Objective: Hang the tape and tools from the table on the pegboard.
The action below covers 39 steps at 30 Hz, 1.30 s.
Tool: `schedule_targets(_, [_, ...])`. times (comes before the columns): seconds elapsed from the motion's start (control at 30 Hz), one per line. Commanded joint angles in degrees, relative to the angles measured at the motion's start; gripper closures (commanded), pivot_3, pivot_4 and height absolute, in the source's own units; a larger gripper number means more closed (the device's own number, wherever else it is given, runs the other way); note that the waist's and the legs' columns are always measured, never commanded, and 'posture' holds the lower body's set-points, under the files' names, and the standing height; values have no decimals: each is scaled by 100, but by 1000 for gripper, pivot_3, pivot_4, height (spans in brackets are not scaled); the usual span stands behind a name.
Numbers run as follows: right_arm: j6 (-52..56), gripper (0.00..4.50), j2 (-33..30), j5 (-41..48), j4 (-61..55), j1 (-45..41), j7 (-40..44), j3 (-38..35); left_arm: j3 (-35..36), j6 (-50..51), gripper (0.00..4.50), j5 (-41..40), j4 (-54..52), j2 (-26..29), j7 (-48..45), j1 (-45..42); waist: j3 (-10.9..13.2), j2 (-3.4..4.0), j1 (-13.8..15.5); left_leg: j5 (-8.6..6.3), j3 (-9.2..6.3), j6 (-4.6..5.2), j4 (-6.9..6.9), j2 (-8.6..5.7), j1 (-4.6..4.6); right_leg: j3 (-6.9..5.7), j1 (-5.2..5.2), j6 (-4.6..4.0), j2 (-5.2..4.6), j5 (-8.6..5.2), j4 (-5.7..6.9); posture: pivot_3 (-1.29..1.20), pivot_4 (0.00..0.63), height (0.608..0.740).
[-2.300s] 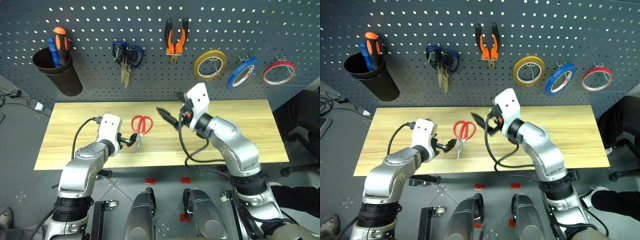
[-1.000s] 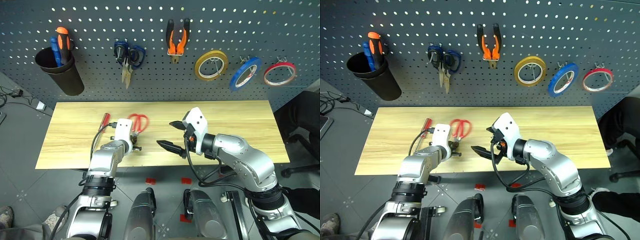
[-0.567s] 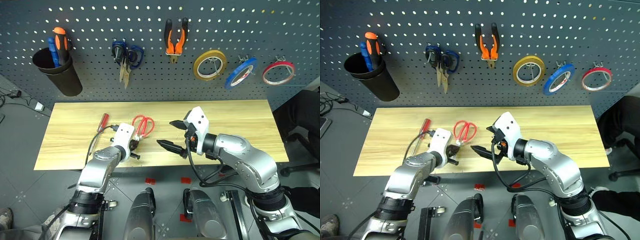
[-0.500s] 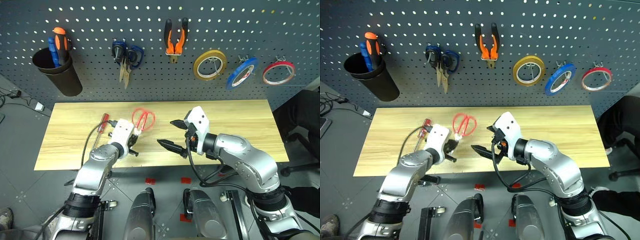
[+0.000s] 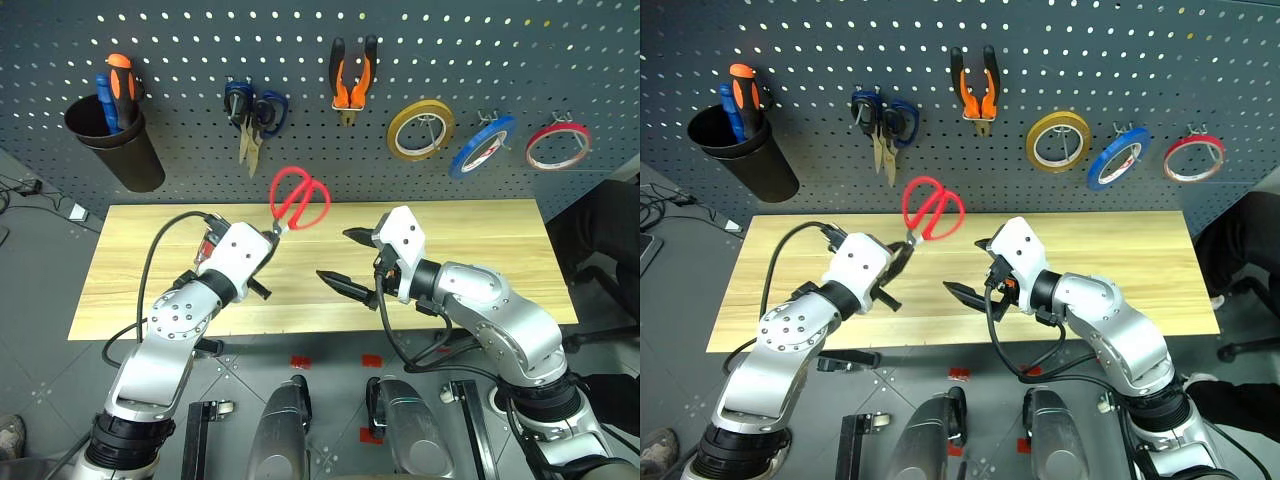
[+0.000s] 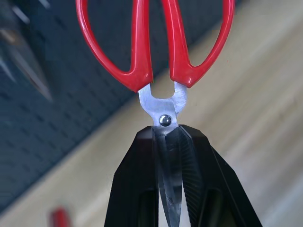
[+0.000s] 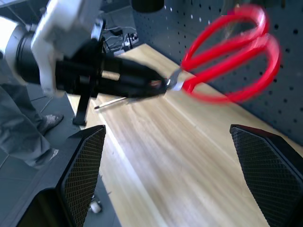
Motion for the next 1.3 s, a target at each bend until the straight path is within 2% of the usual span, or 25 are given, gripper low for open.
schedule_targets(0.03, [-431, 0, -17, -118, -328, -70, 32, -41, 343, -646, 4163, 207, -371, -73, 279, 206, 0, 0, -13, 0, 0, 0, -1, 2, 0, -1, -1, 0, 2, 0, 0, -170, 333, 740])
schedule_targets(0.23, [-921, 0, 69, -259, -428, -225, -210, -392, 561, -1369, 4163, 409, -695, -258, 540, 663, 0, 0, -5, 0, 0, 0, 0, 2, 0, -1, -1, 0, 2, 0, 0, -168, 332, 740])
schedule_targets(0.4, [-1047, 0, 69, -305, -457, -367, -341, -601, 787, -1543, 4163, 540, -813, -450, 796, 733, 0, 0, -1, 0, -5, 0, 2, 4, 0, -7, 0, 0, 3, 0, 3, -172, 327, 740])
schedule_targets(0.77, [-1061, 0, 282, -337, -174, -639, -499, -622, 742, -1140, 4163, 733, 149, -481, 873, -235, -1, -1, -9, 1, -3, 0, 6, 3, 0, -15, 1, 0, 4, 0, 5, -180, 321, 740])
schedule_targets(1.17, [-1053, 0, 433, -330, -83, -760, -533, -622, 416, -1160, 4163, 800, 799, -606, 774, -698, -1, -1, -10, 1, -4, -1, 8, 3, -1, -21, 1, -1, 4, 1, 7, -189, 318, 740])
schedule_targets(1.3, [-1090, 0, 468, -382, -58, -767, -544, -555, 449, -989, 2843, 719, 919, -711, 785, -734, -1, -1, -15, 1, -2, -2, 8, 2, -1, -20, 1, -1, 4, 1, 6, -195, 319, 740])
